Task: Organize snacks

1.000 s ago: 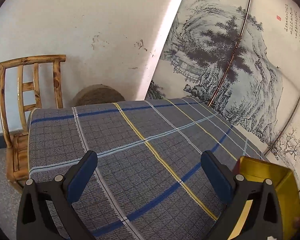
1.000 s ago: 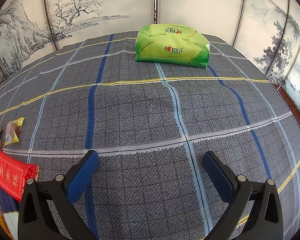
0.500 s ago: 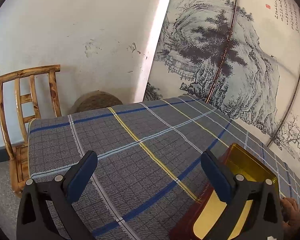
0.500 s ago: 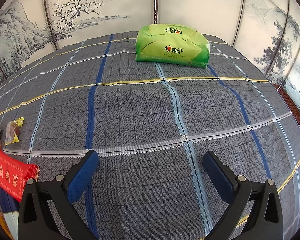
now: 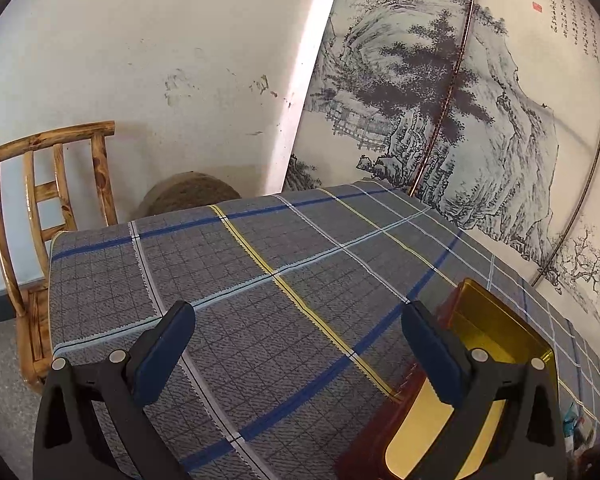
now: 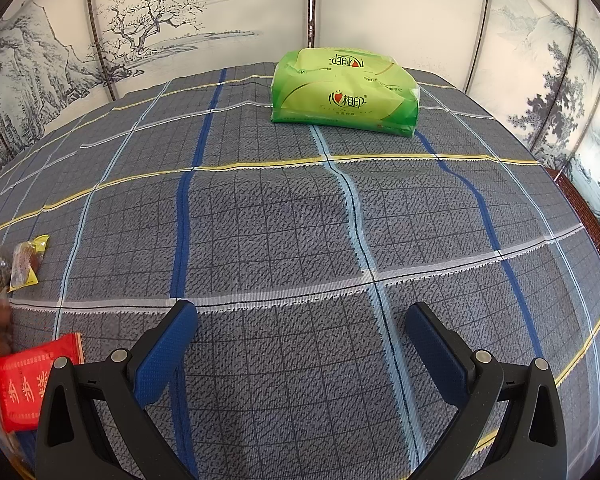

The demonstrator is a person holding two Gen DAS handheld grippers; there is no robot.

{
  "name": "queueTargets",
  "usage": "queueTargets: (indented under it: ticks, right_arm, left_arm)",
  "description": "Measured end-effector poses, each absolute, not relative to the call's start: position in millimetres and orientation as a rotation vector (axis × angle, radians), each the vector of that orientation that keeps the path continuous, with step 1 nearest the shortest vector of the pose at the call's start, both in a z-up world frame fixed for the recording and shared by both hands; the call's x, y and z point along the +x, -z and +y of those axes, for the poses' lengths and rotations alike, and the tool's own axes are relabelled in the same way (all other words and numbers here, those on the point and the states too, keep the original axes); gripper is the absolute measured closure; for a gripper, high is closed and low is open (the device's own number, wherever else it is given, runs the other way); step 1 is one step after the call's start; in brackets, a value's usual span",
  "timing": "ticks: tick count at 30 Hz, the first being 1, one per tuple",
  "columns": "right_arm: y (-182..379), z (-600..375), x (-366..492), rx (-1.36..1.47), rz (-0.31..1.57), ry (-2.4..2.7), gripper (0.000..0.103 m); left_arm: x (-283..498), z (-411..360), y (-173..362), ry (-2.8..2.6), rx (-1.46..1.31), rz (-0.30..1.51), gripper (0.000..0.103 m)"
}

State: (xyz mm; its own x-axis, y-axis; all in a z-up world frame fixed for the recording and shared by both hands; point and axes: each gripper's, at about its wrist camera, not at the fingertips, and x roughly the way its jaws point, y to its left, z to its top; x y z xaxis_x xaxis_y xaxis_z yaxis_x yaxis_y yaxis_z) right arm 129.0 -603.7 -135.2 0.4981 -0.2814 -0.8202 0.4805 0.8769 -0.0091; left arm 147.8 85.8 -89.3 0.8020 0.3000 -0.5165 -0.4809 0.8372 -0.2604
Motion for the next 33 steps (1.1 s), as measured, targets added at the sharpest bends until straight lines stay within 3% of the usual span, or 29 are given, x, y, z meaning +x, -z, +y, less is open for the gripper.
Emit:
queueTargets:
  ticks: [33]
  right_arm:
    - [135.3,-603.6,128.9,0.233,0.943,0.466,0.000]
  left_arm:
    - [154.4,86.9,93.3,-0.402,-0.396,0.510,0.001]
